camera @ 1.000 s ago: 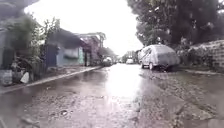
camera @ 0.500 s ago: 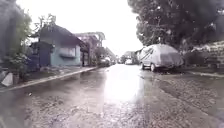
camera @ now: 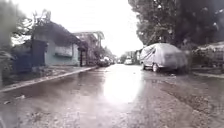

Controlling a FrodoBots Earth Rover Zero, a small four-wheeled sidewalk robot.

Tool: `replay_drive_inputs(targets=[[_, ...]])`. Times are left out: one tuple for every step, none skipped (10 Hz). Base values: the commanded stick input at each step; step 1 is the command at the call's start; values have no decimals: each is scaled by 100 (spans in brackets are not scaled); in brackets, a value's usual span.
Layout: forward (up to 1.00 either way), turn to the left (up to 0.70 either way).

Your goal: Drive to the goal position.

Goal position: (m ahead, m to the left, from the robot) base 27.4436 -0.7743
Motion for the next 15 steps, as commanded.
replay_drive_inputs(targets=[[100, 0], [100, 0], [100, 0], [100, 0], [100, 0], [100, 0], [100, 0], [100, 0], [100, 0], [100, 0], [100, 0], [100, 0], [100, 0], [100, 0], [100, 0]])
